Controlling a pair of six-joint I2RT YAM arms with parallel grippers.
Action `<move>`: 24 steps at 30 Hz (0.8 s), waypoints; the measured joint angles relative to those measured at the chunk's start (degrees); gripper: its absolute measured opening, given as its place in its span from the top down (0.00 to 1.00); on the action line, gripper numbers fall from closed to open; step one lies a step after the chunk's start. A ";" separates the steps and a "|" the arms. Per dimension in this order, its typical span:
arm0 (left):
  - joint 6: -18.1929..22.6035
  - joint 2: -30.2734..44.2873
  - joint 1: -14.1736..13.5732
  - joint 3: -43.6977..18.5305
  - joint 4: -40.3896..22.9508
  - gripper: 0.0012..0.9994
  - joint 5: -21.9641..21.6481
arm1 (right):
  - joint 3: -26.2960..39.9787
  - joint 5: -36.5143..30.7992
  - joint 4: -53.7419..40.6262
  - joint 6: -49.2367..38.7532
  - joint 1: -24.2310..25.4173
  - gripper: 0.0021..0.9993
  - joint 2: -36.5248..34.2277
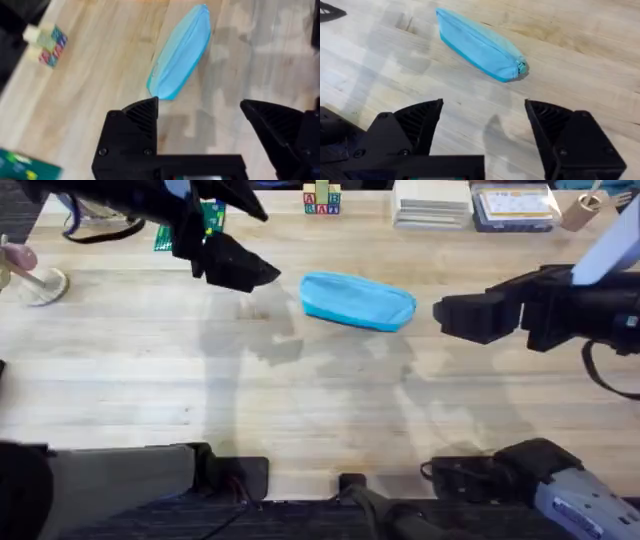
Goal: Unzip the bag, pick up the pens from the table one at a time and place them inside, then zip the bag closed.
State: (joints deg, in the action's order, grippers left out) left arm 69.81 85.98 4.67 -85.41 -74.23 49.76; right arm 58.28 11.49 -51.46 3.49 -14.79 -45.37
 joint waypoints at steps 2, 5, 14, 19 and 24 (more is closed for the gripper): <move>-5.60 -0.78 0.00 0.00 -0.11 0.00 -1.18 | 0.00 0.00 0.00 -0.02 0.00 0.00 -0.01; -14.35 -0.94 0.00 0.00 -0.16 0.00 -2.76 | 0.00 0.00 0.00 0.00 0.00 0.00 0.00; -30.01 -0.92 0.00 0.02 0.04 0.00 -4.44 | 0.00 0.00 0.00 0.00 0.00 0.00 0.00; -32.84 -0.92 -0.02 0.01 0.06 0.00 -5.57 | 0.00 0.00 0.01 0.00 0.00 0.00 -0.02; -37.52 -0.92 -0.57 0.00 0.33 0.00 -11.93 | 0.00 0.02 0.00 0.00 0.00 0.00 -0.02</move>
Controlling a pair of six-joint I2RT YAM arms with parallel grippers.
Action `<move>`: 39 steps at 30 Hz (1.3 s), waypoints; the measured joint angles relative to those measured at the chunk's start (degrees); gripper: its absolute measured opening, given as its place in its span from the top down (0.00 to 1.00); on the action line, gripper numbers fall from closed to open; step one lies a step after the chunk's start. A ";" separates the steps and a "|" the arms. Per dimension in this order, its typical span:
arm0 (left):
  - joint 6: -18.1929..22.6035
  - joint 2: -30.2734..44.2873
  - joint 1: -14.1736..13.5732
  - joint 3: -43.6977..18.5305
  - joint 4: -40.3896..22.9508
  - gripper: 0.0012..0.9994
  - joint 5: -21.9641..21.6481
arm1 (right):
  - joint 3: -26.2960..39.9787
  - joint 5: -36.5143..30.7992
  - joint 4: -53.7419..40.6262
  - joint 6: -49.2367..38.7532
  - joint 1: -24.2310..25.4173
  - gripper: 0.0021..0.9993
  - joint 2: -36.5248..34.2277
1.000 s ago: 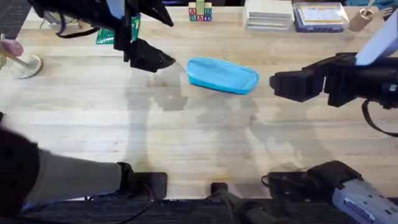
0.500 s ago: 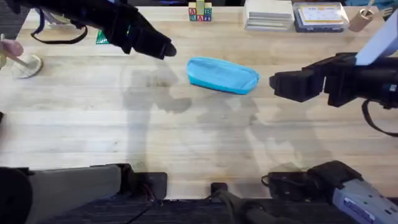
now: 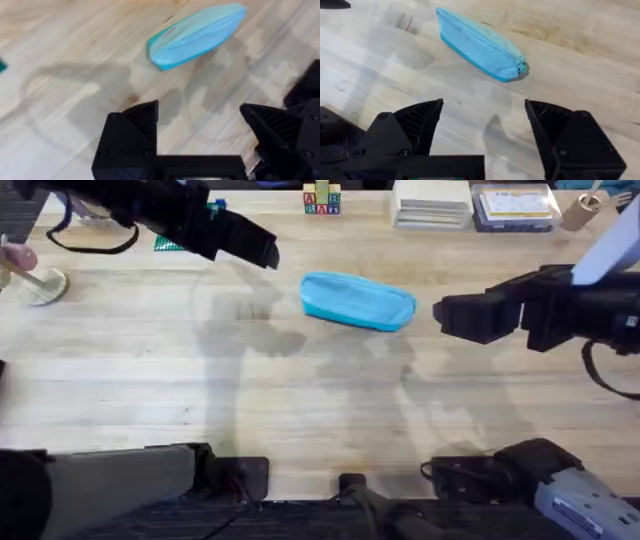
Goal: Unzip the bag, pick up the pens from the table one at a time and place them inside, then zip the bag closed.
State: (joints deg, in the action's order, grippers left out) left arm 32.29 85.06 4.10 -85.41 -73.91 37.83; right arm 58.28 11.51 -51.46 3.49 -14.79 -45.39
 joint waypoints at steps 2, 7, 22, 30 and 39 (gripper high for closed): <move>-1.96 0.00 -0.80 0.02 -0.02 0.00 -3.01 | 0.00 0.04 0.01 0.00 0.00 0.00 0.01; -5.61 0.00 -3.28 0.02 -0.02 0.00 -7.97 | 0.00 0.13 -1.16 0.00 0.00 0.00 0.00; -15.71 -16.47 -4.50 22.34 13.27 0.00 -11.78 | 0.00 0.13 -6.25 -0.54 -0.18 0.00 0.02; -21.28 -27.29 -4.85 31.25 18.71 0.00 -12.03 | -0.56 0.15 -5.54 -5.74 -3.25 0.00 0.19; -27.92 -28.96 -14.75 32.87 19.73 0.00 -17.49 | -10.79 0.13 -1.26 -6.72 -3.58 0.00 9.36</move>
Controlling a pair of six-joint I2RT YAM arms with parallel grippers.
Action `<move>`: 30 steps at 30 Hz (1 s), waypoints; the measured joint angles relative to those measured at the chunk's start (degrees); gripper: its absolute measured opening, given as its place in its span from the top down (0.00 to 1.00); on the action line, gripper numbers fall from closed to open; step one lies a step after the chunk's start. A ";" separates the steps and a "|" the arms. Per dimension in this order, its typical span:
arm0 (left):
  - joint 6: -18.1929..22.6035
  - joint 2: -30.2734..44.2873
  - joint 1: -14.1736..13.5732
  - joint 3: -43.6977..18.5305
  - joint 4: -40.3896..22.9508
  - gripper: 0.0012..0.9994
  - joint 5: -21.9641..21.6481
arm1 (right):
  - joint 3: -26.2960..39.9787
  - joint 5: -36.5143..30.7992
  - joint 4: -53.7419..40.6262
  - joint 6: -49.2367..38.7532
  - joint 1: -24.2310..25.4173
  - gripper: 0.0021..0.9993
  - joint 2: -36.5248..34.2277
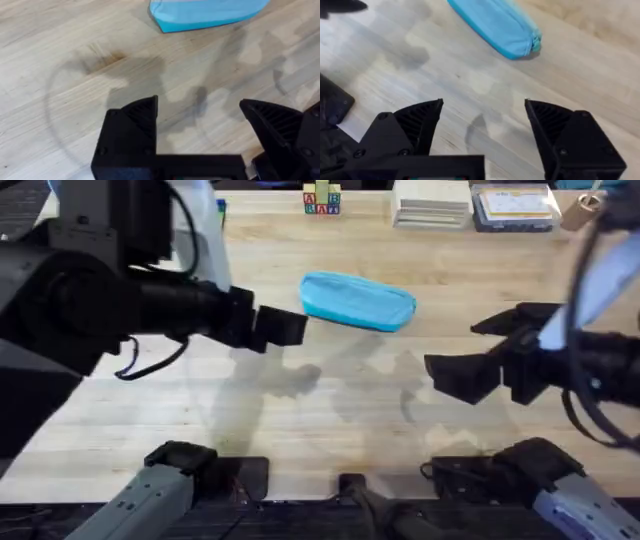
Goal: Unzip the bag, pick up the pens from the table one at a time and place them inside, then zip the bag closed.
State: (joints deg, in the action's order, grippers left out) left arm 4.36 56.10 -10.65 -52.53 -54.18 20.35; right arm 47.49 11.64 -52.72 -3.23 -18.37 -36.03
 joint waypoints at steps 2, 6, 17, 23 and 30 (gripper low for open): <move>-1.85 0.00 -2.67 0.00 0.01 0.00 -2.11 | -0.54 0.00 0.37 0.01 0.00 0.00 2.82; -5.45 0.00 -7.68 0.00 -0.07 0.00 -6.09 | -0.55 0.02 -0.09 0.03 0.00 0.00 6.08; -11.39 0.00 -13.34 0.43 2.12 0.00 -11.29 | -0.58 0.00 0.23 1.75 0.00 0.00 6.22; -13.19 -0.19 -13.34 4.62 3.94 0.00 -11.10 | -0.58 0.36 0.23 3.13 0.00 0.00 6.22; -13.86 -6.94 -13.34 7.46 5.88 0.00 -10.96 | -0.58 0.90 0.23 3.53 0.00 0.00 6.22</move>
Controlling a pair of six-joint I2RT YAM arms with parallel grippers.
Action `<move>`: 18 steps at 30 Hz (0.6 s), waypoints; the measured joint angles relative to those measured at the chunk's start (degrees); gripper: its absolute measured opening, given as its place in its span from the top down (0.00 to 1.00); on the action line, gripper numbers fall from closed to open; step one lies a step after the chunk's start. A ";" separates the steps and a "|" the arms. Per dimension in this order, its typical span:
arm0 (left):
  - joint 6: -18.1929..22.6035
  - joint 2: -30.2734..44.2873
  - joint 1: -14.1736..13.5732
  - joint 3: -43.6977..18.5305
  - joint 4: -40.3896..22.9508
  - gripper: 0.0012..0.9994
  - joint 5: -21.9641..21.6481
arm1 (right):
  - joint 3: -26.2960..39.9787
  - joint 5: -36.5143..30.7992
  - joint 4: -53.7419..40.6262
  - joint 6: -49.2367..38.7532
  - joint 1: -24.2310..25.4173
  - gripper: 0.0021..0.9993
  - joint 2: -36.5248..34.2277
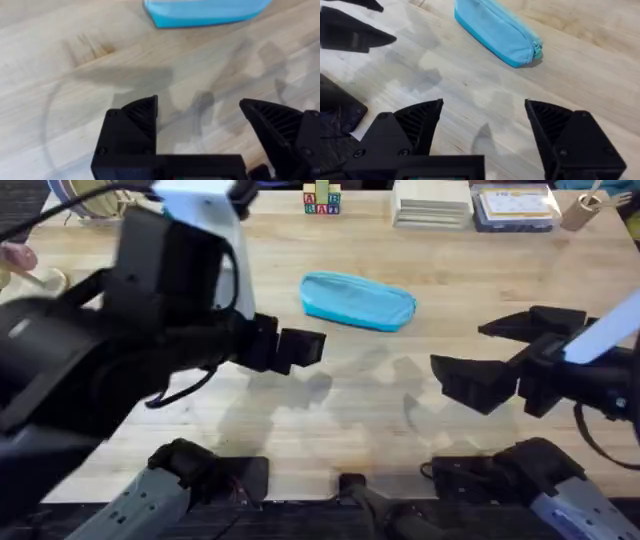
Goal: Unzip the bag, pick up the pens from the table one at a time and place them inside, then zip the bag closed.
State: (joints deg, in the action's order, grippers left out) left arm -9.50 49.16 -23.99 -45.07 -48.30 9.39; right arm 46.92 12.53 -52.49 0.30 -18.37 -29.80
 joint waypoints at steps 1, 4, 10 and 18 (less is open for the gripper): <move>-0.02 -1.54 0.00 0.41 0.81 0.00 0.01 | 0.00 0.01 -0.01 0.04 0.00 0.00 0.00; -0.32 -5.44 0.00 2.69 3.38 0.00 0.00 | 0.00 0.02 -0.01 0.15 0.00 0.00 0.00; -0.47 -8.40 0.00 6.41 4.45 0.00 -0.77 | 0.00 0.12 -0.02 0.16 0.00 0.00 0.00; -0.64 -8.35 0.00 6.57 4.93 0.00 -1.70 | 0.00 0.42 -0.12 0.17 0.00 0.00 0.00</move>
State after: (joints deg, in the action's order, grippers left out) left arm -10.14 40.81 -23.99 -38.50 -43.38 7.69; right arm 46.92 12.95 -52.61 0.47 -18.37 -29.80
